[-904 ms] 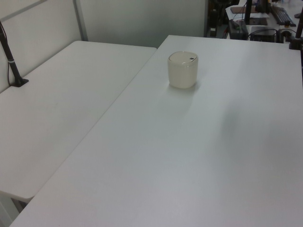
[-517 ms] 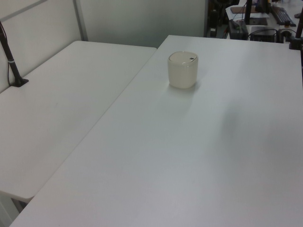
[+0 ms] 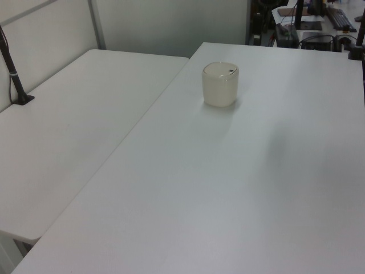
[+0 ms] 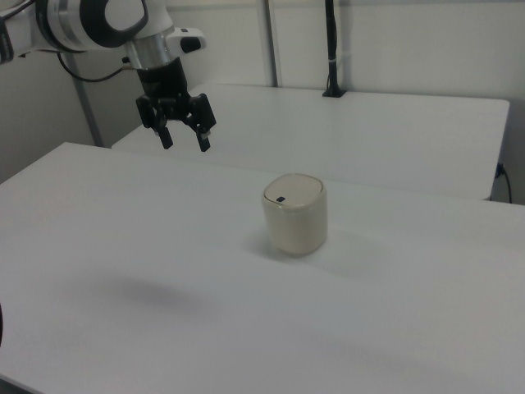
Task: Open the trash bin
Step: 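Move the gripper toward the cream trash bin and lower it above the lid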
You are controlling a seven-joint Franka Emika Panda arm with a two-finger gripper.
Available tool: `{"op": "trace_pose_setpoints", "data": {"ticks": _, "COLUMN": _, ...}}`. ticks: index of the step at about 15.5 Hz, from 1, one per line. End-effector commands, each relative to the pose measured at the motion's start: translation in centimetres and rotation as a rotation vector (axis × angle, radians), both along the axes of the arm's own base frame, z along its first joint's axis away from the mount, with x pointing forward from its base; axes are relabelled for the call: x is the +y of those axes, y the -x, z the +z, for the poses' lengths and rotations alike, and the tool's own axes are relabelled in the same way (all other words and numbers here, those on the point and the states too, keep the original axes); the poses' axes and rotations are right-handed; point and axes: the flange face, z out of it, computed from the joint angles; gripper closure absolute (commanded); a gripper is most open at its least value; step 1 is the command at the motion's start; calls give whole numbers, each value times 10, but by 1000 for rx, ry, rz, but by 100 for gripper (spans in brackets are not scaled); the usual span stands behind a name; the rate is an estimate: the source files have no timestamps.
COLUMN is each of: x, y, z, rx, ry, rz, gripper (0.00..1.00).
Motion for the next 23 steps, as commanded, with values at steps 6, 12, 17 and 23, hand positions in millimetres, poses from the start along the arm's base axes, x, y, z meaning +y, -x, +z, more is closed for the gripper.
{"op": "trace_pose_setpoints", "data": {"ticks": 6, "x": 6, "y": 5, "z": -4, "rx": 10, "ry": 11, "rz": 11, "gripper": 96}}
{"op": "trace_pose_setpoints", "data": {"ticks": 12, "x": 0, "y": -8, "z": -15, "rx": -12, "ry": 24, "rz": 4, "gripper": 100}}
{"op": "trace_pose_setpoints", "data": {"ticks": 17, "x": -37, "y": -43, "z": -43, "rx": -125, "ry": 37, "rz": -50, "gripper": 100}}
{"op": "trace_pose_setpoints", "data": {"ticks": 23, "x": -82, "y": -75, "z": -90, "rx": -207, "ry": 38, "rz": -143, "gripper": 100}}
